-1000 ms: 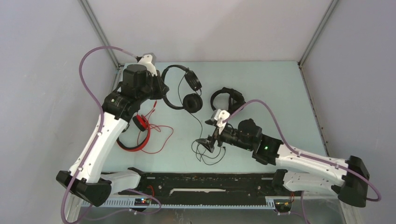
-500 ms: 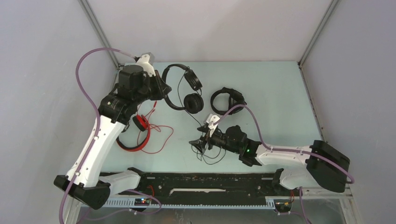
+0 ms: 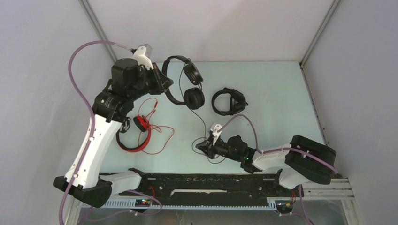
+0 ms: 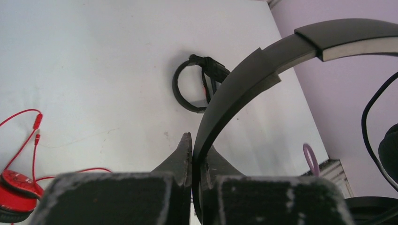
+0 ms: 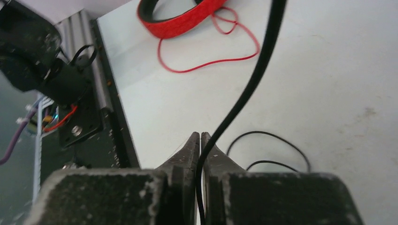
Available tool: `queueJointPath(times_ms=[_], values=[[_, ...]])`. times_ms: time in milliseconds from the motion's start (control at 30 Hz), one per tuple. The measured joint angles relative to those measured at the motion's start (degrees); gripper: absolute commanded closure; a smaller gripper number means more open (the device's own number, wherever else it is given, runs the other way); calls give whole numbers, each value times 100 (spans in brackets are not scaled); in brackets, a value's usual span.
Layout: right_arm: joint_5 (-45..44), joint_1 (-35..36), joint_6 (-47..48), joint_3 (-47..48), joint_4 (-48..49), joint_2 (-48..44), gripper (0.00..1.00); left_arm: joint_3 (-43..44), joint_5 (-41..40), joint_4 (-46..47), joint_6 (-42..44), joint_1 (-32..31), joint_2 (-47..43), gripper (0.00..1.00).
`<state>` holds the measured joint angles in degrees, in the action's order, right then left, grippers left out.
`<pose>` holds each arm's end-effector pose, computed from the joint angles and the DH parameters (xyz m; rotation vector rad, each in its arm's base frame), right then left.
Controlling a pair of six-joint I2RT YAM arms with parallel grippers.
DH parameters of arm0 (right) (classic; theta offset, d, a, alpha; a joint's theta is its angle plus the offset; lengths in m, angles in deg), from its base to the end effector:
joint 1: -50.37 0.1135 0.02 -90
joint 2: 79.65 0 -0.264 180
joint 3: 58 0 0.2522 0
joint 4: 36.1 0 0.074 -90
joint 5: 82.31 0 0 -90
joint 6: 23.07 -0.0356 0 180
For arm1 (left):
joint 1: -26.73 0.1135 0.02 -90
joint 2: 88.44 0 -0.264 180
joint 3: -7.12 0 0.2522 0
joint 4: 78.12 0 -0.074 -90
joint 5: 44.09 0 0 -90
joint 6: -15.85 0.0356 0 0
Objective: Wrap the headphones
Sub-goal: Wrap the headphones cable around the headphones.
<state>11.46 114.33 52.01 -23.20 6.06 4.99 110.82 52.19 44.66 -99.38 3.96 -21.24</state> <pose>0.1149 0.2405 0.1690 -0.8056 1.6394 1.0604 0.2039 -0.0898 0.4682 0.0326 1.9877 -0.6578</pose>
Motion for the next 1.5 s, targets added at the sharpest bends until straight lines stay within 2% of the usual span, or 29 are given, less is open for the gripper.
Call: queueJointPath(times_ms=[133,333,500,700,833,1000,1333,1500], values=[[105,-490,-59,-22,11,-155,100,39,426,-157,199,7,2,100],[538,-1532,-70,26,-417,-953,100,-31,1099,-682,846,9,-24,100],[1134,-2201,20,481,-1488,-1432,100,-492,1650,-813,1434,7,-184,100],[2118,-2651,205,1606,-3314,-1740,100,-1119,1757,-769,1980,-175,-363,100],[2837,-2791,269,2422,-4548,-1884,100,-1366,1473,-667,2455,-470,-509,100],[3582,-3069,26,2782,-5370,-2229,100,-1707,686,-378,3176,-857,-619,100],[4245,-3351,-706,2800,-5486,-2566,100,-1834,-372,-31,4129,-1268,-396,100],[4297,-3480,-975,2894,-5462,-2590,100,-1880,-973,170,4378,-1384,-339,100]])
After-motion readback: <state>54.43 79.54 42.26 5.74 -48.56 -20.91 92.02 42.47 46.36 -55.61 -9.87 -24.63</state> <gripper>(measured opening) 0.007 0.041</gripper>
